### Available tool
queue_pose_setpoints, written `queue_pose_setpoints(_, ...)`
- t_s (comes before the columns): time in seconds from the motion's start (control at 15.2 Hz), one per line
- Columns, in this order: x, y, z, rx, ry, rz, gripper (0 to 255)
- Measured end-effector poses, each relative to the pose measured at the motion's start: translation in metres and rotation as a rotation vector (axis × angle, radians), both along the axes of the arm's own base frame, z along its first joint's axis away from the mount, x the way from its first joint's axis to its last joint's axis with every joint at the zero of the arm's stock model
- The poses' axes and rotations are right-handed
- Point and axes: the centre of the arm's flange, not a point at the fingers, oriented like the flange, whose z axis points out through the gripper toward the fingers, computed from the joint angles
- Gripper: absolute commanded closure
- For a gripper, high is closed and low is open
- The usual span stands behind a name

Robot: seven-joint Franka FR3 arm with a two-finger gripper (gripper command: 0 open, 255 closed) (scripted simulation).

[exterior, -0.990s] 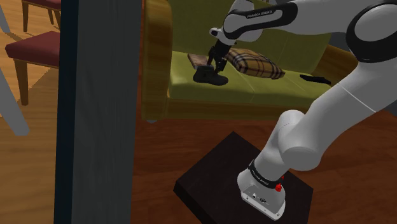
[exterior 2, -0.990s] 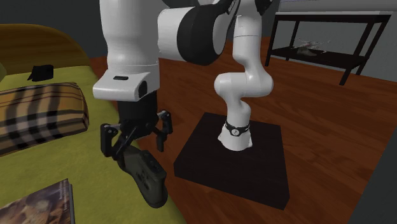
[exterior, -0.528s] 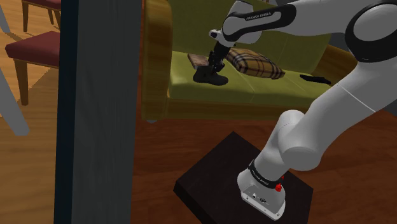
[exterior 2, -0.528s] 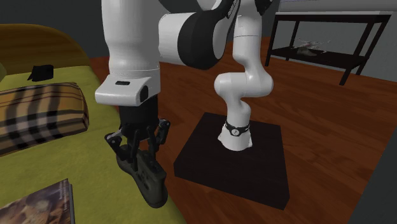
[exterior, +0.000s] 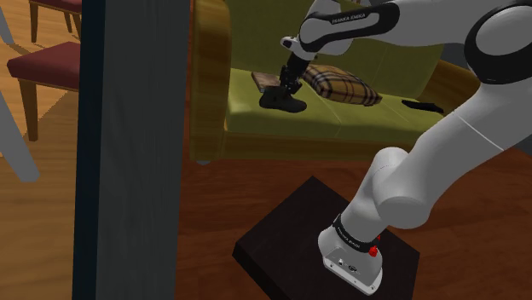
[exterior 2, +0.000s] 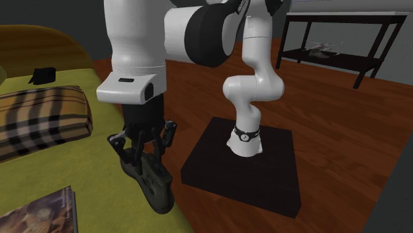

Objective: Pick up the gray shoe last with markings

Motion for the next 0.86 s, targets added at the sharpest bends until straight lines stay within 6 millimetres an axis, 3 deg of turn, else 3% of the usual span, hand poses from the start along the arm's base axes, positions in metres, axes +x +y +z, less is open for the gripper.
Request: queue_pose_setpoints(0.86,0.0,0.0,0.066,0.0,0.0,0.0,255)
